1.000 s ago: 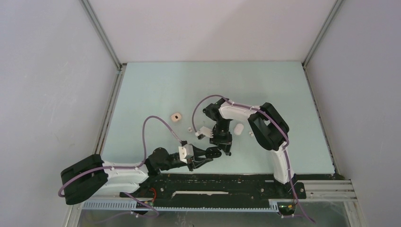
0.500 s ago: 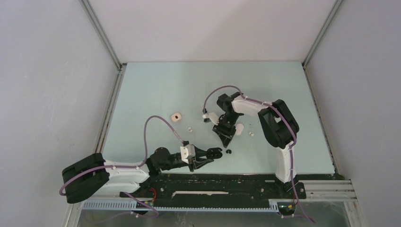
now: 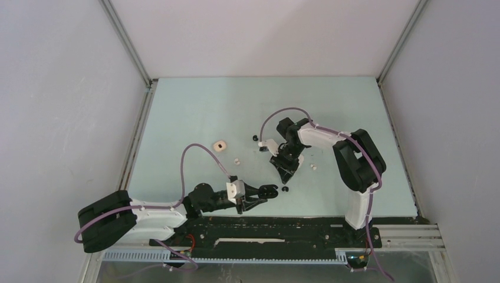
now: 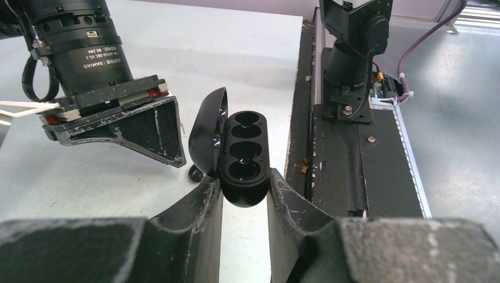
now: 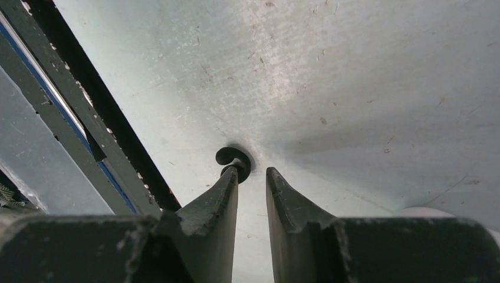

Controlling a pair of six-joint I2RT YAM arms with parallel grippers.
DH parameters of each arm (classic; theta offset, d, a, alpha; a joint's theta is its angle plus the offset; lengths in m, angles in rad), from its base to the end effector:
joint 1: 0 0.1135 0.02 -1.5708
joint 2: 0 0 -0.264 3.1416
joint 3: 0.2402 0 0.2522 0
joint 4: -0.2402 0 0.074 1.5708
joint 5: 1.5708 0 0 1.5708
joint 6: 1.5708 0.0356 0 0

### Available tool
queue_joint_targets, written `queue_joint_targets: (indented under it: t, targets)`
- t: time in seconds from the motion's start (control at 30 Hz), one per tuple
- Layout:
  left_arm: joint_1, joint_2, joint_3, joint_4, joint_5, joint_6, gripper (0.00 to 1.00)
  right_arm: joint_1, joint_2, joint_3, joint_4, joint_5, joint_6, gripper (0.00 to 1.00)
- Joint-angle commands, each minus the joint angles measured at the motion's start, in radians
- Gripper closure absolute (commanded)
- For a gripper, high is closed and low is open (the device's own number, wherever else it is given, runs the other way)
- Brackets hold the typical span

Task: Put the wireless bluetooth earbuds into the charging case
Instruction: Place the earbud at the center of the board, then pick up the earbud from the center of the board.

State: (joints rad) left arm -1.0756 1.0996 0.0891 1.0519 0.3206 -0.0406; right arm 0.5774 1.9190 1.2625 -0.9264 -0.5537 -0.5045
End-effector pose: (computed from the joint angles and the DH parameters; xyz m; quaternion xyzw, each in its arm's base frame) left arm 0.0799 -0.1715 0.1776 0.4382 0.5370 -0.4710 0.5457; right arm 0.2742 0.2010 0.1554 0.4939 -0.8254 -0.2729 0.0158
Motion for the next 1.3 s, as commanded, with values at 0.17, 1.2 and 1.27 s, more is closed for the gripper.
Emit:
queue_joint_targets:
  t: [0.17,1.2,1.27]
  targets:
    - [-0.006,-0.008,0.034,0.019,-0.005,0.038,1.0,0.001,-0.022,-0.042,0.038,0.033,-0.024,0.76]
    - [-0.012,0.0,0.049,-0.012,-0.014,0.039,1.0,0.08,-0.052,-0.104,0.036,0.002,-0.01,0.78]
    - [-0.012,-0.001,0.048,-0.013,-0.015,0.039,1.0,0.082,-0.056,-0.104,0.036,0.002,-0.011,0.79]
